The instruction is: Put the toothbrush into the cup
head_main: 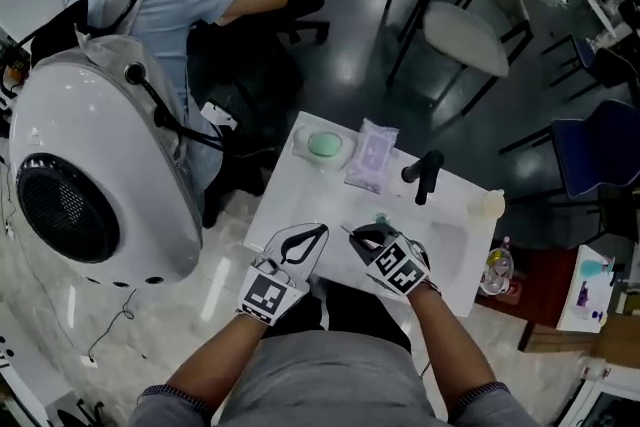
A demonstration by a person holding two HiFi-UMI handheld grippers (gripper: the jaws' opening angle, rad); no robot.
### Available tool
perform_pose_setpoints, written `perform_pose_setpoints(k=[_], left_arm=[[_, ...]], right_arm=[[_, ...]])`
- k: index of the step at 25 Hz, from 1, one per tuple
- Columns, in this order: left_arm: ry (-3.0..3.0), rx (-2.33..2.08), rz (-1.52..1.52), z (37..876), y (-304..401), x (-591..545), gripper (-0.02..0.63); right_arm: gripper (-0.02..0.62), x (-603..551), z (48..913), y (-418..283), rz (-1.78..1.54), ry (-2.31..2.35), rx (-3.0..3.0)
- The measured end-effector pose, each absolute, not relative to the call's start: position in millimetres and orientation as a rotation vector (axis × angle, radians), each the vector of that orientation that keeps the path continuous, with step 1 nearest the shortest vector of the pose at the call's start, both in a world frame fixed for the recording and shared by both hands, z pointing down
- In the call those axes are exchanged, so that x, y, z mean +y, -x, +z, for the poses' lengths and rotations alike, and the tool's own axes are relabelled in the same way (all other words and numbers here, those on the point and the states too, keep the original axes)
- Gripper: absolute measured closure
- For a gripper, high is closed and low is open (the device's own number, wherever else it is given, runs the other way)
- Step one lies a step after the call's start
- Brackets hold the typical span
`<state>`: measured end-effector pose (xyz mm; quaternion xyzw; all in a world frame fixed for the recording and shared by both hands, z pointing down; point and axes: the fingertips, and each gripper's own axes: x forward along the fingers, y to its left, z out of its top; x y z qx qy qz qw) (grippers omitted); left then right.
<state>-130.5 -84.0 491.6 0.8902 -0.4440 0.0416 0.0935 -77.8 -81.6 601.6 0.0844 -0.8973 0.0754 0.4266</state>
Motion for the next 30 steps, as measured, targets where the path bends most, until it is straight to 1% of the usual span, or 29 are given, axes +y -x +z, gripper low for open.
perform_pose_setpoints(k=[8, 13, 21, 30], left_arm=[[-2.715, -1.210, 0.153, 482.8, 123.1, -74.0, 0.598], [-2.736, -1.163, 0.133, 461.0, 114.5, -64.4, 0.598], [-2.829, -0.993, 0.077, 424.6, 87.9, -64.2, 0.598], [-2.867, -0.856, 0.027, 403.5, 54.2, -69.5, 0.598]], right_arm=[[0.572, -85.4, 527.7, 65.3, 0.189, -0.509, -2.440], [0.572, -74.9, 474.3, 58.8, 0.289, -0.702, -2.587], [0.573, -66.5, 401.8, 43.1, 0.275, -0.937, -2.803], [0.574, -65.8, 375.2, 15.3, 0.217, -1.111, -2.824]])
